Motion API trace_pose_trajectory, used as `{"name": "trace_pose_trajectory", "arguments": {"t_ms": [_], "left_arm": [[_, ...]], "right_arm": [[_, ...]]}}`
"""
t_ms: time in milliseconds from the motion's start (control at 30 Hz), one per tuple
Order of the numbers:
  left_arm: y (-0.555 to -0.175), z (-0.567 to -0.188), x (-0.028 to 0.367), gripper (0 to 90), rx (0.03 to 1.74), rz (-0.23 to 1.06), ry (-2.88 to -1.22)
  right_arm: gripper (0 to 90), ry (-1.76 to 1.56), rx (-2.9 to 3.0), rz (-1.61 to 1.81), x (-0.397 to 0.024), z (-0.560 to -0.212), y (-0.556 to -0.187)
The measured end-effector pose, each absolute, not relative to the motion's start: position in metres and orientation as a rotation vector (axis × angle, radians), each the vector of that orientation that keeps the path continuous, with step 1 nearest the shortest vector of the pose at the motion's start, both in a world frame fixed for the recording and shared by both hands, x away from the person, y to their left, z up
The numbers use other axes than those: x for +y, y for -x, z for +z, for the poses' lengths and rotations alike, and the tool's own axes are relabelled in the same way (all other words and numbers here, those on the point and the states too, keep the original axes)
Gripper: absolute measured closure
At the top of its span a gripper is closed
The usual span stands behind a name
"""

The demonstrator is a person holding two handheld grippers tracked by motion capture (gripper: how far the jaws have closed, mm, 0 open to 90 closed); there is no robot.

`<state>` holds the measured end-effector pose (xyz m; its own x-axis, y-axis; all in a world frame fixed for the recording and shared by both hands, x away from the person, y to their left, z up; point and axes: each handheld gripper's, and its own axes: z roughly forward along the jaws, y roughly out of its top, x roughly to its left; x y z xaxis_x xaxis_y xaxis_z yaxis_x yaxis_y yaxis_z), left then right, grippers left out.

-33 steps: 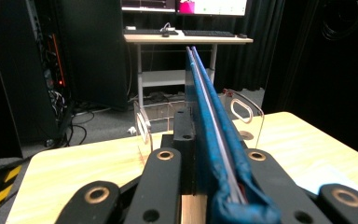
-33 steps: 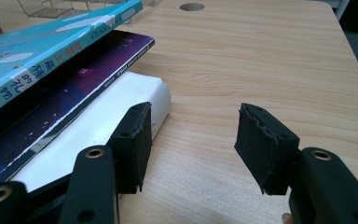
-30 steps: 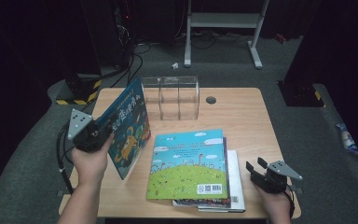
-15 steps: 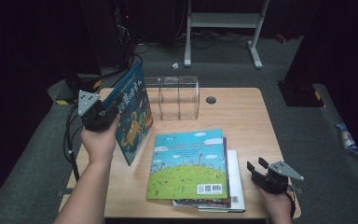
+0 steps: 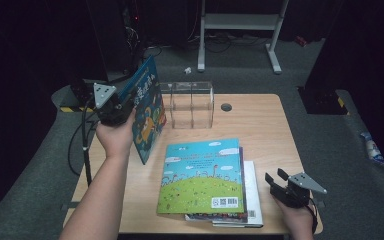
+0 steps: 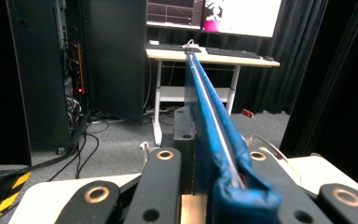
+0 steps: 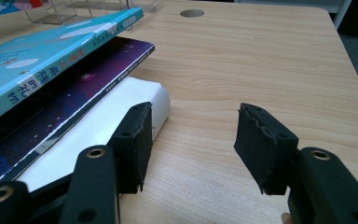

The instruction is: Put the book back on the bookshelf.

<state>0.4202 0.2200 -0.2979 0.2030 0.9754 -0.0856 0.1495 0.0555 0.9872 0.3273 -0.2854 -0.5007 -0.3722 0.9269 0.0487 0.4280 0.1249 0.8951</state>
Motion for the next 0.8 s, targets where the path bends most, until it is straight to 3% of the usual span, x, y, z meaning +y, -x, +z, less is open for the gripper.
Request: {"name": "trace_pose_trajectory", "arguments": {"t_ms": [800], "left_arm": [[-0.485,-0.307,0.200,83.1,1.223,1.025,-1.327]], "right_arm": [[46.2,-1.297,1.866,1.232,-0.288,-0.501,-0.327]]}}
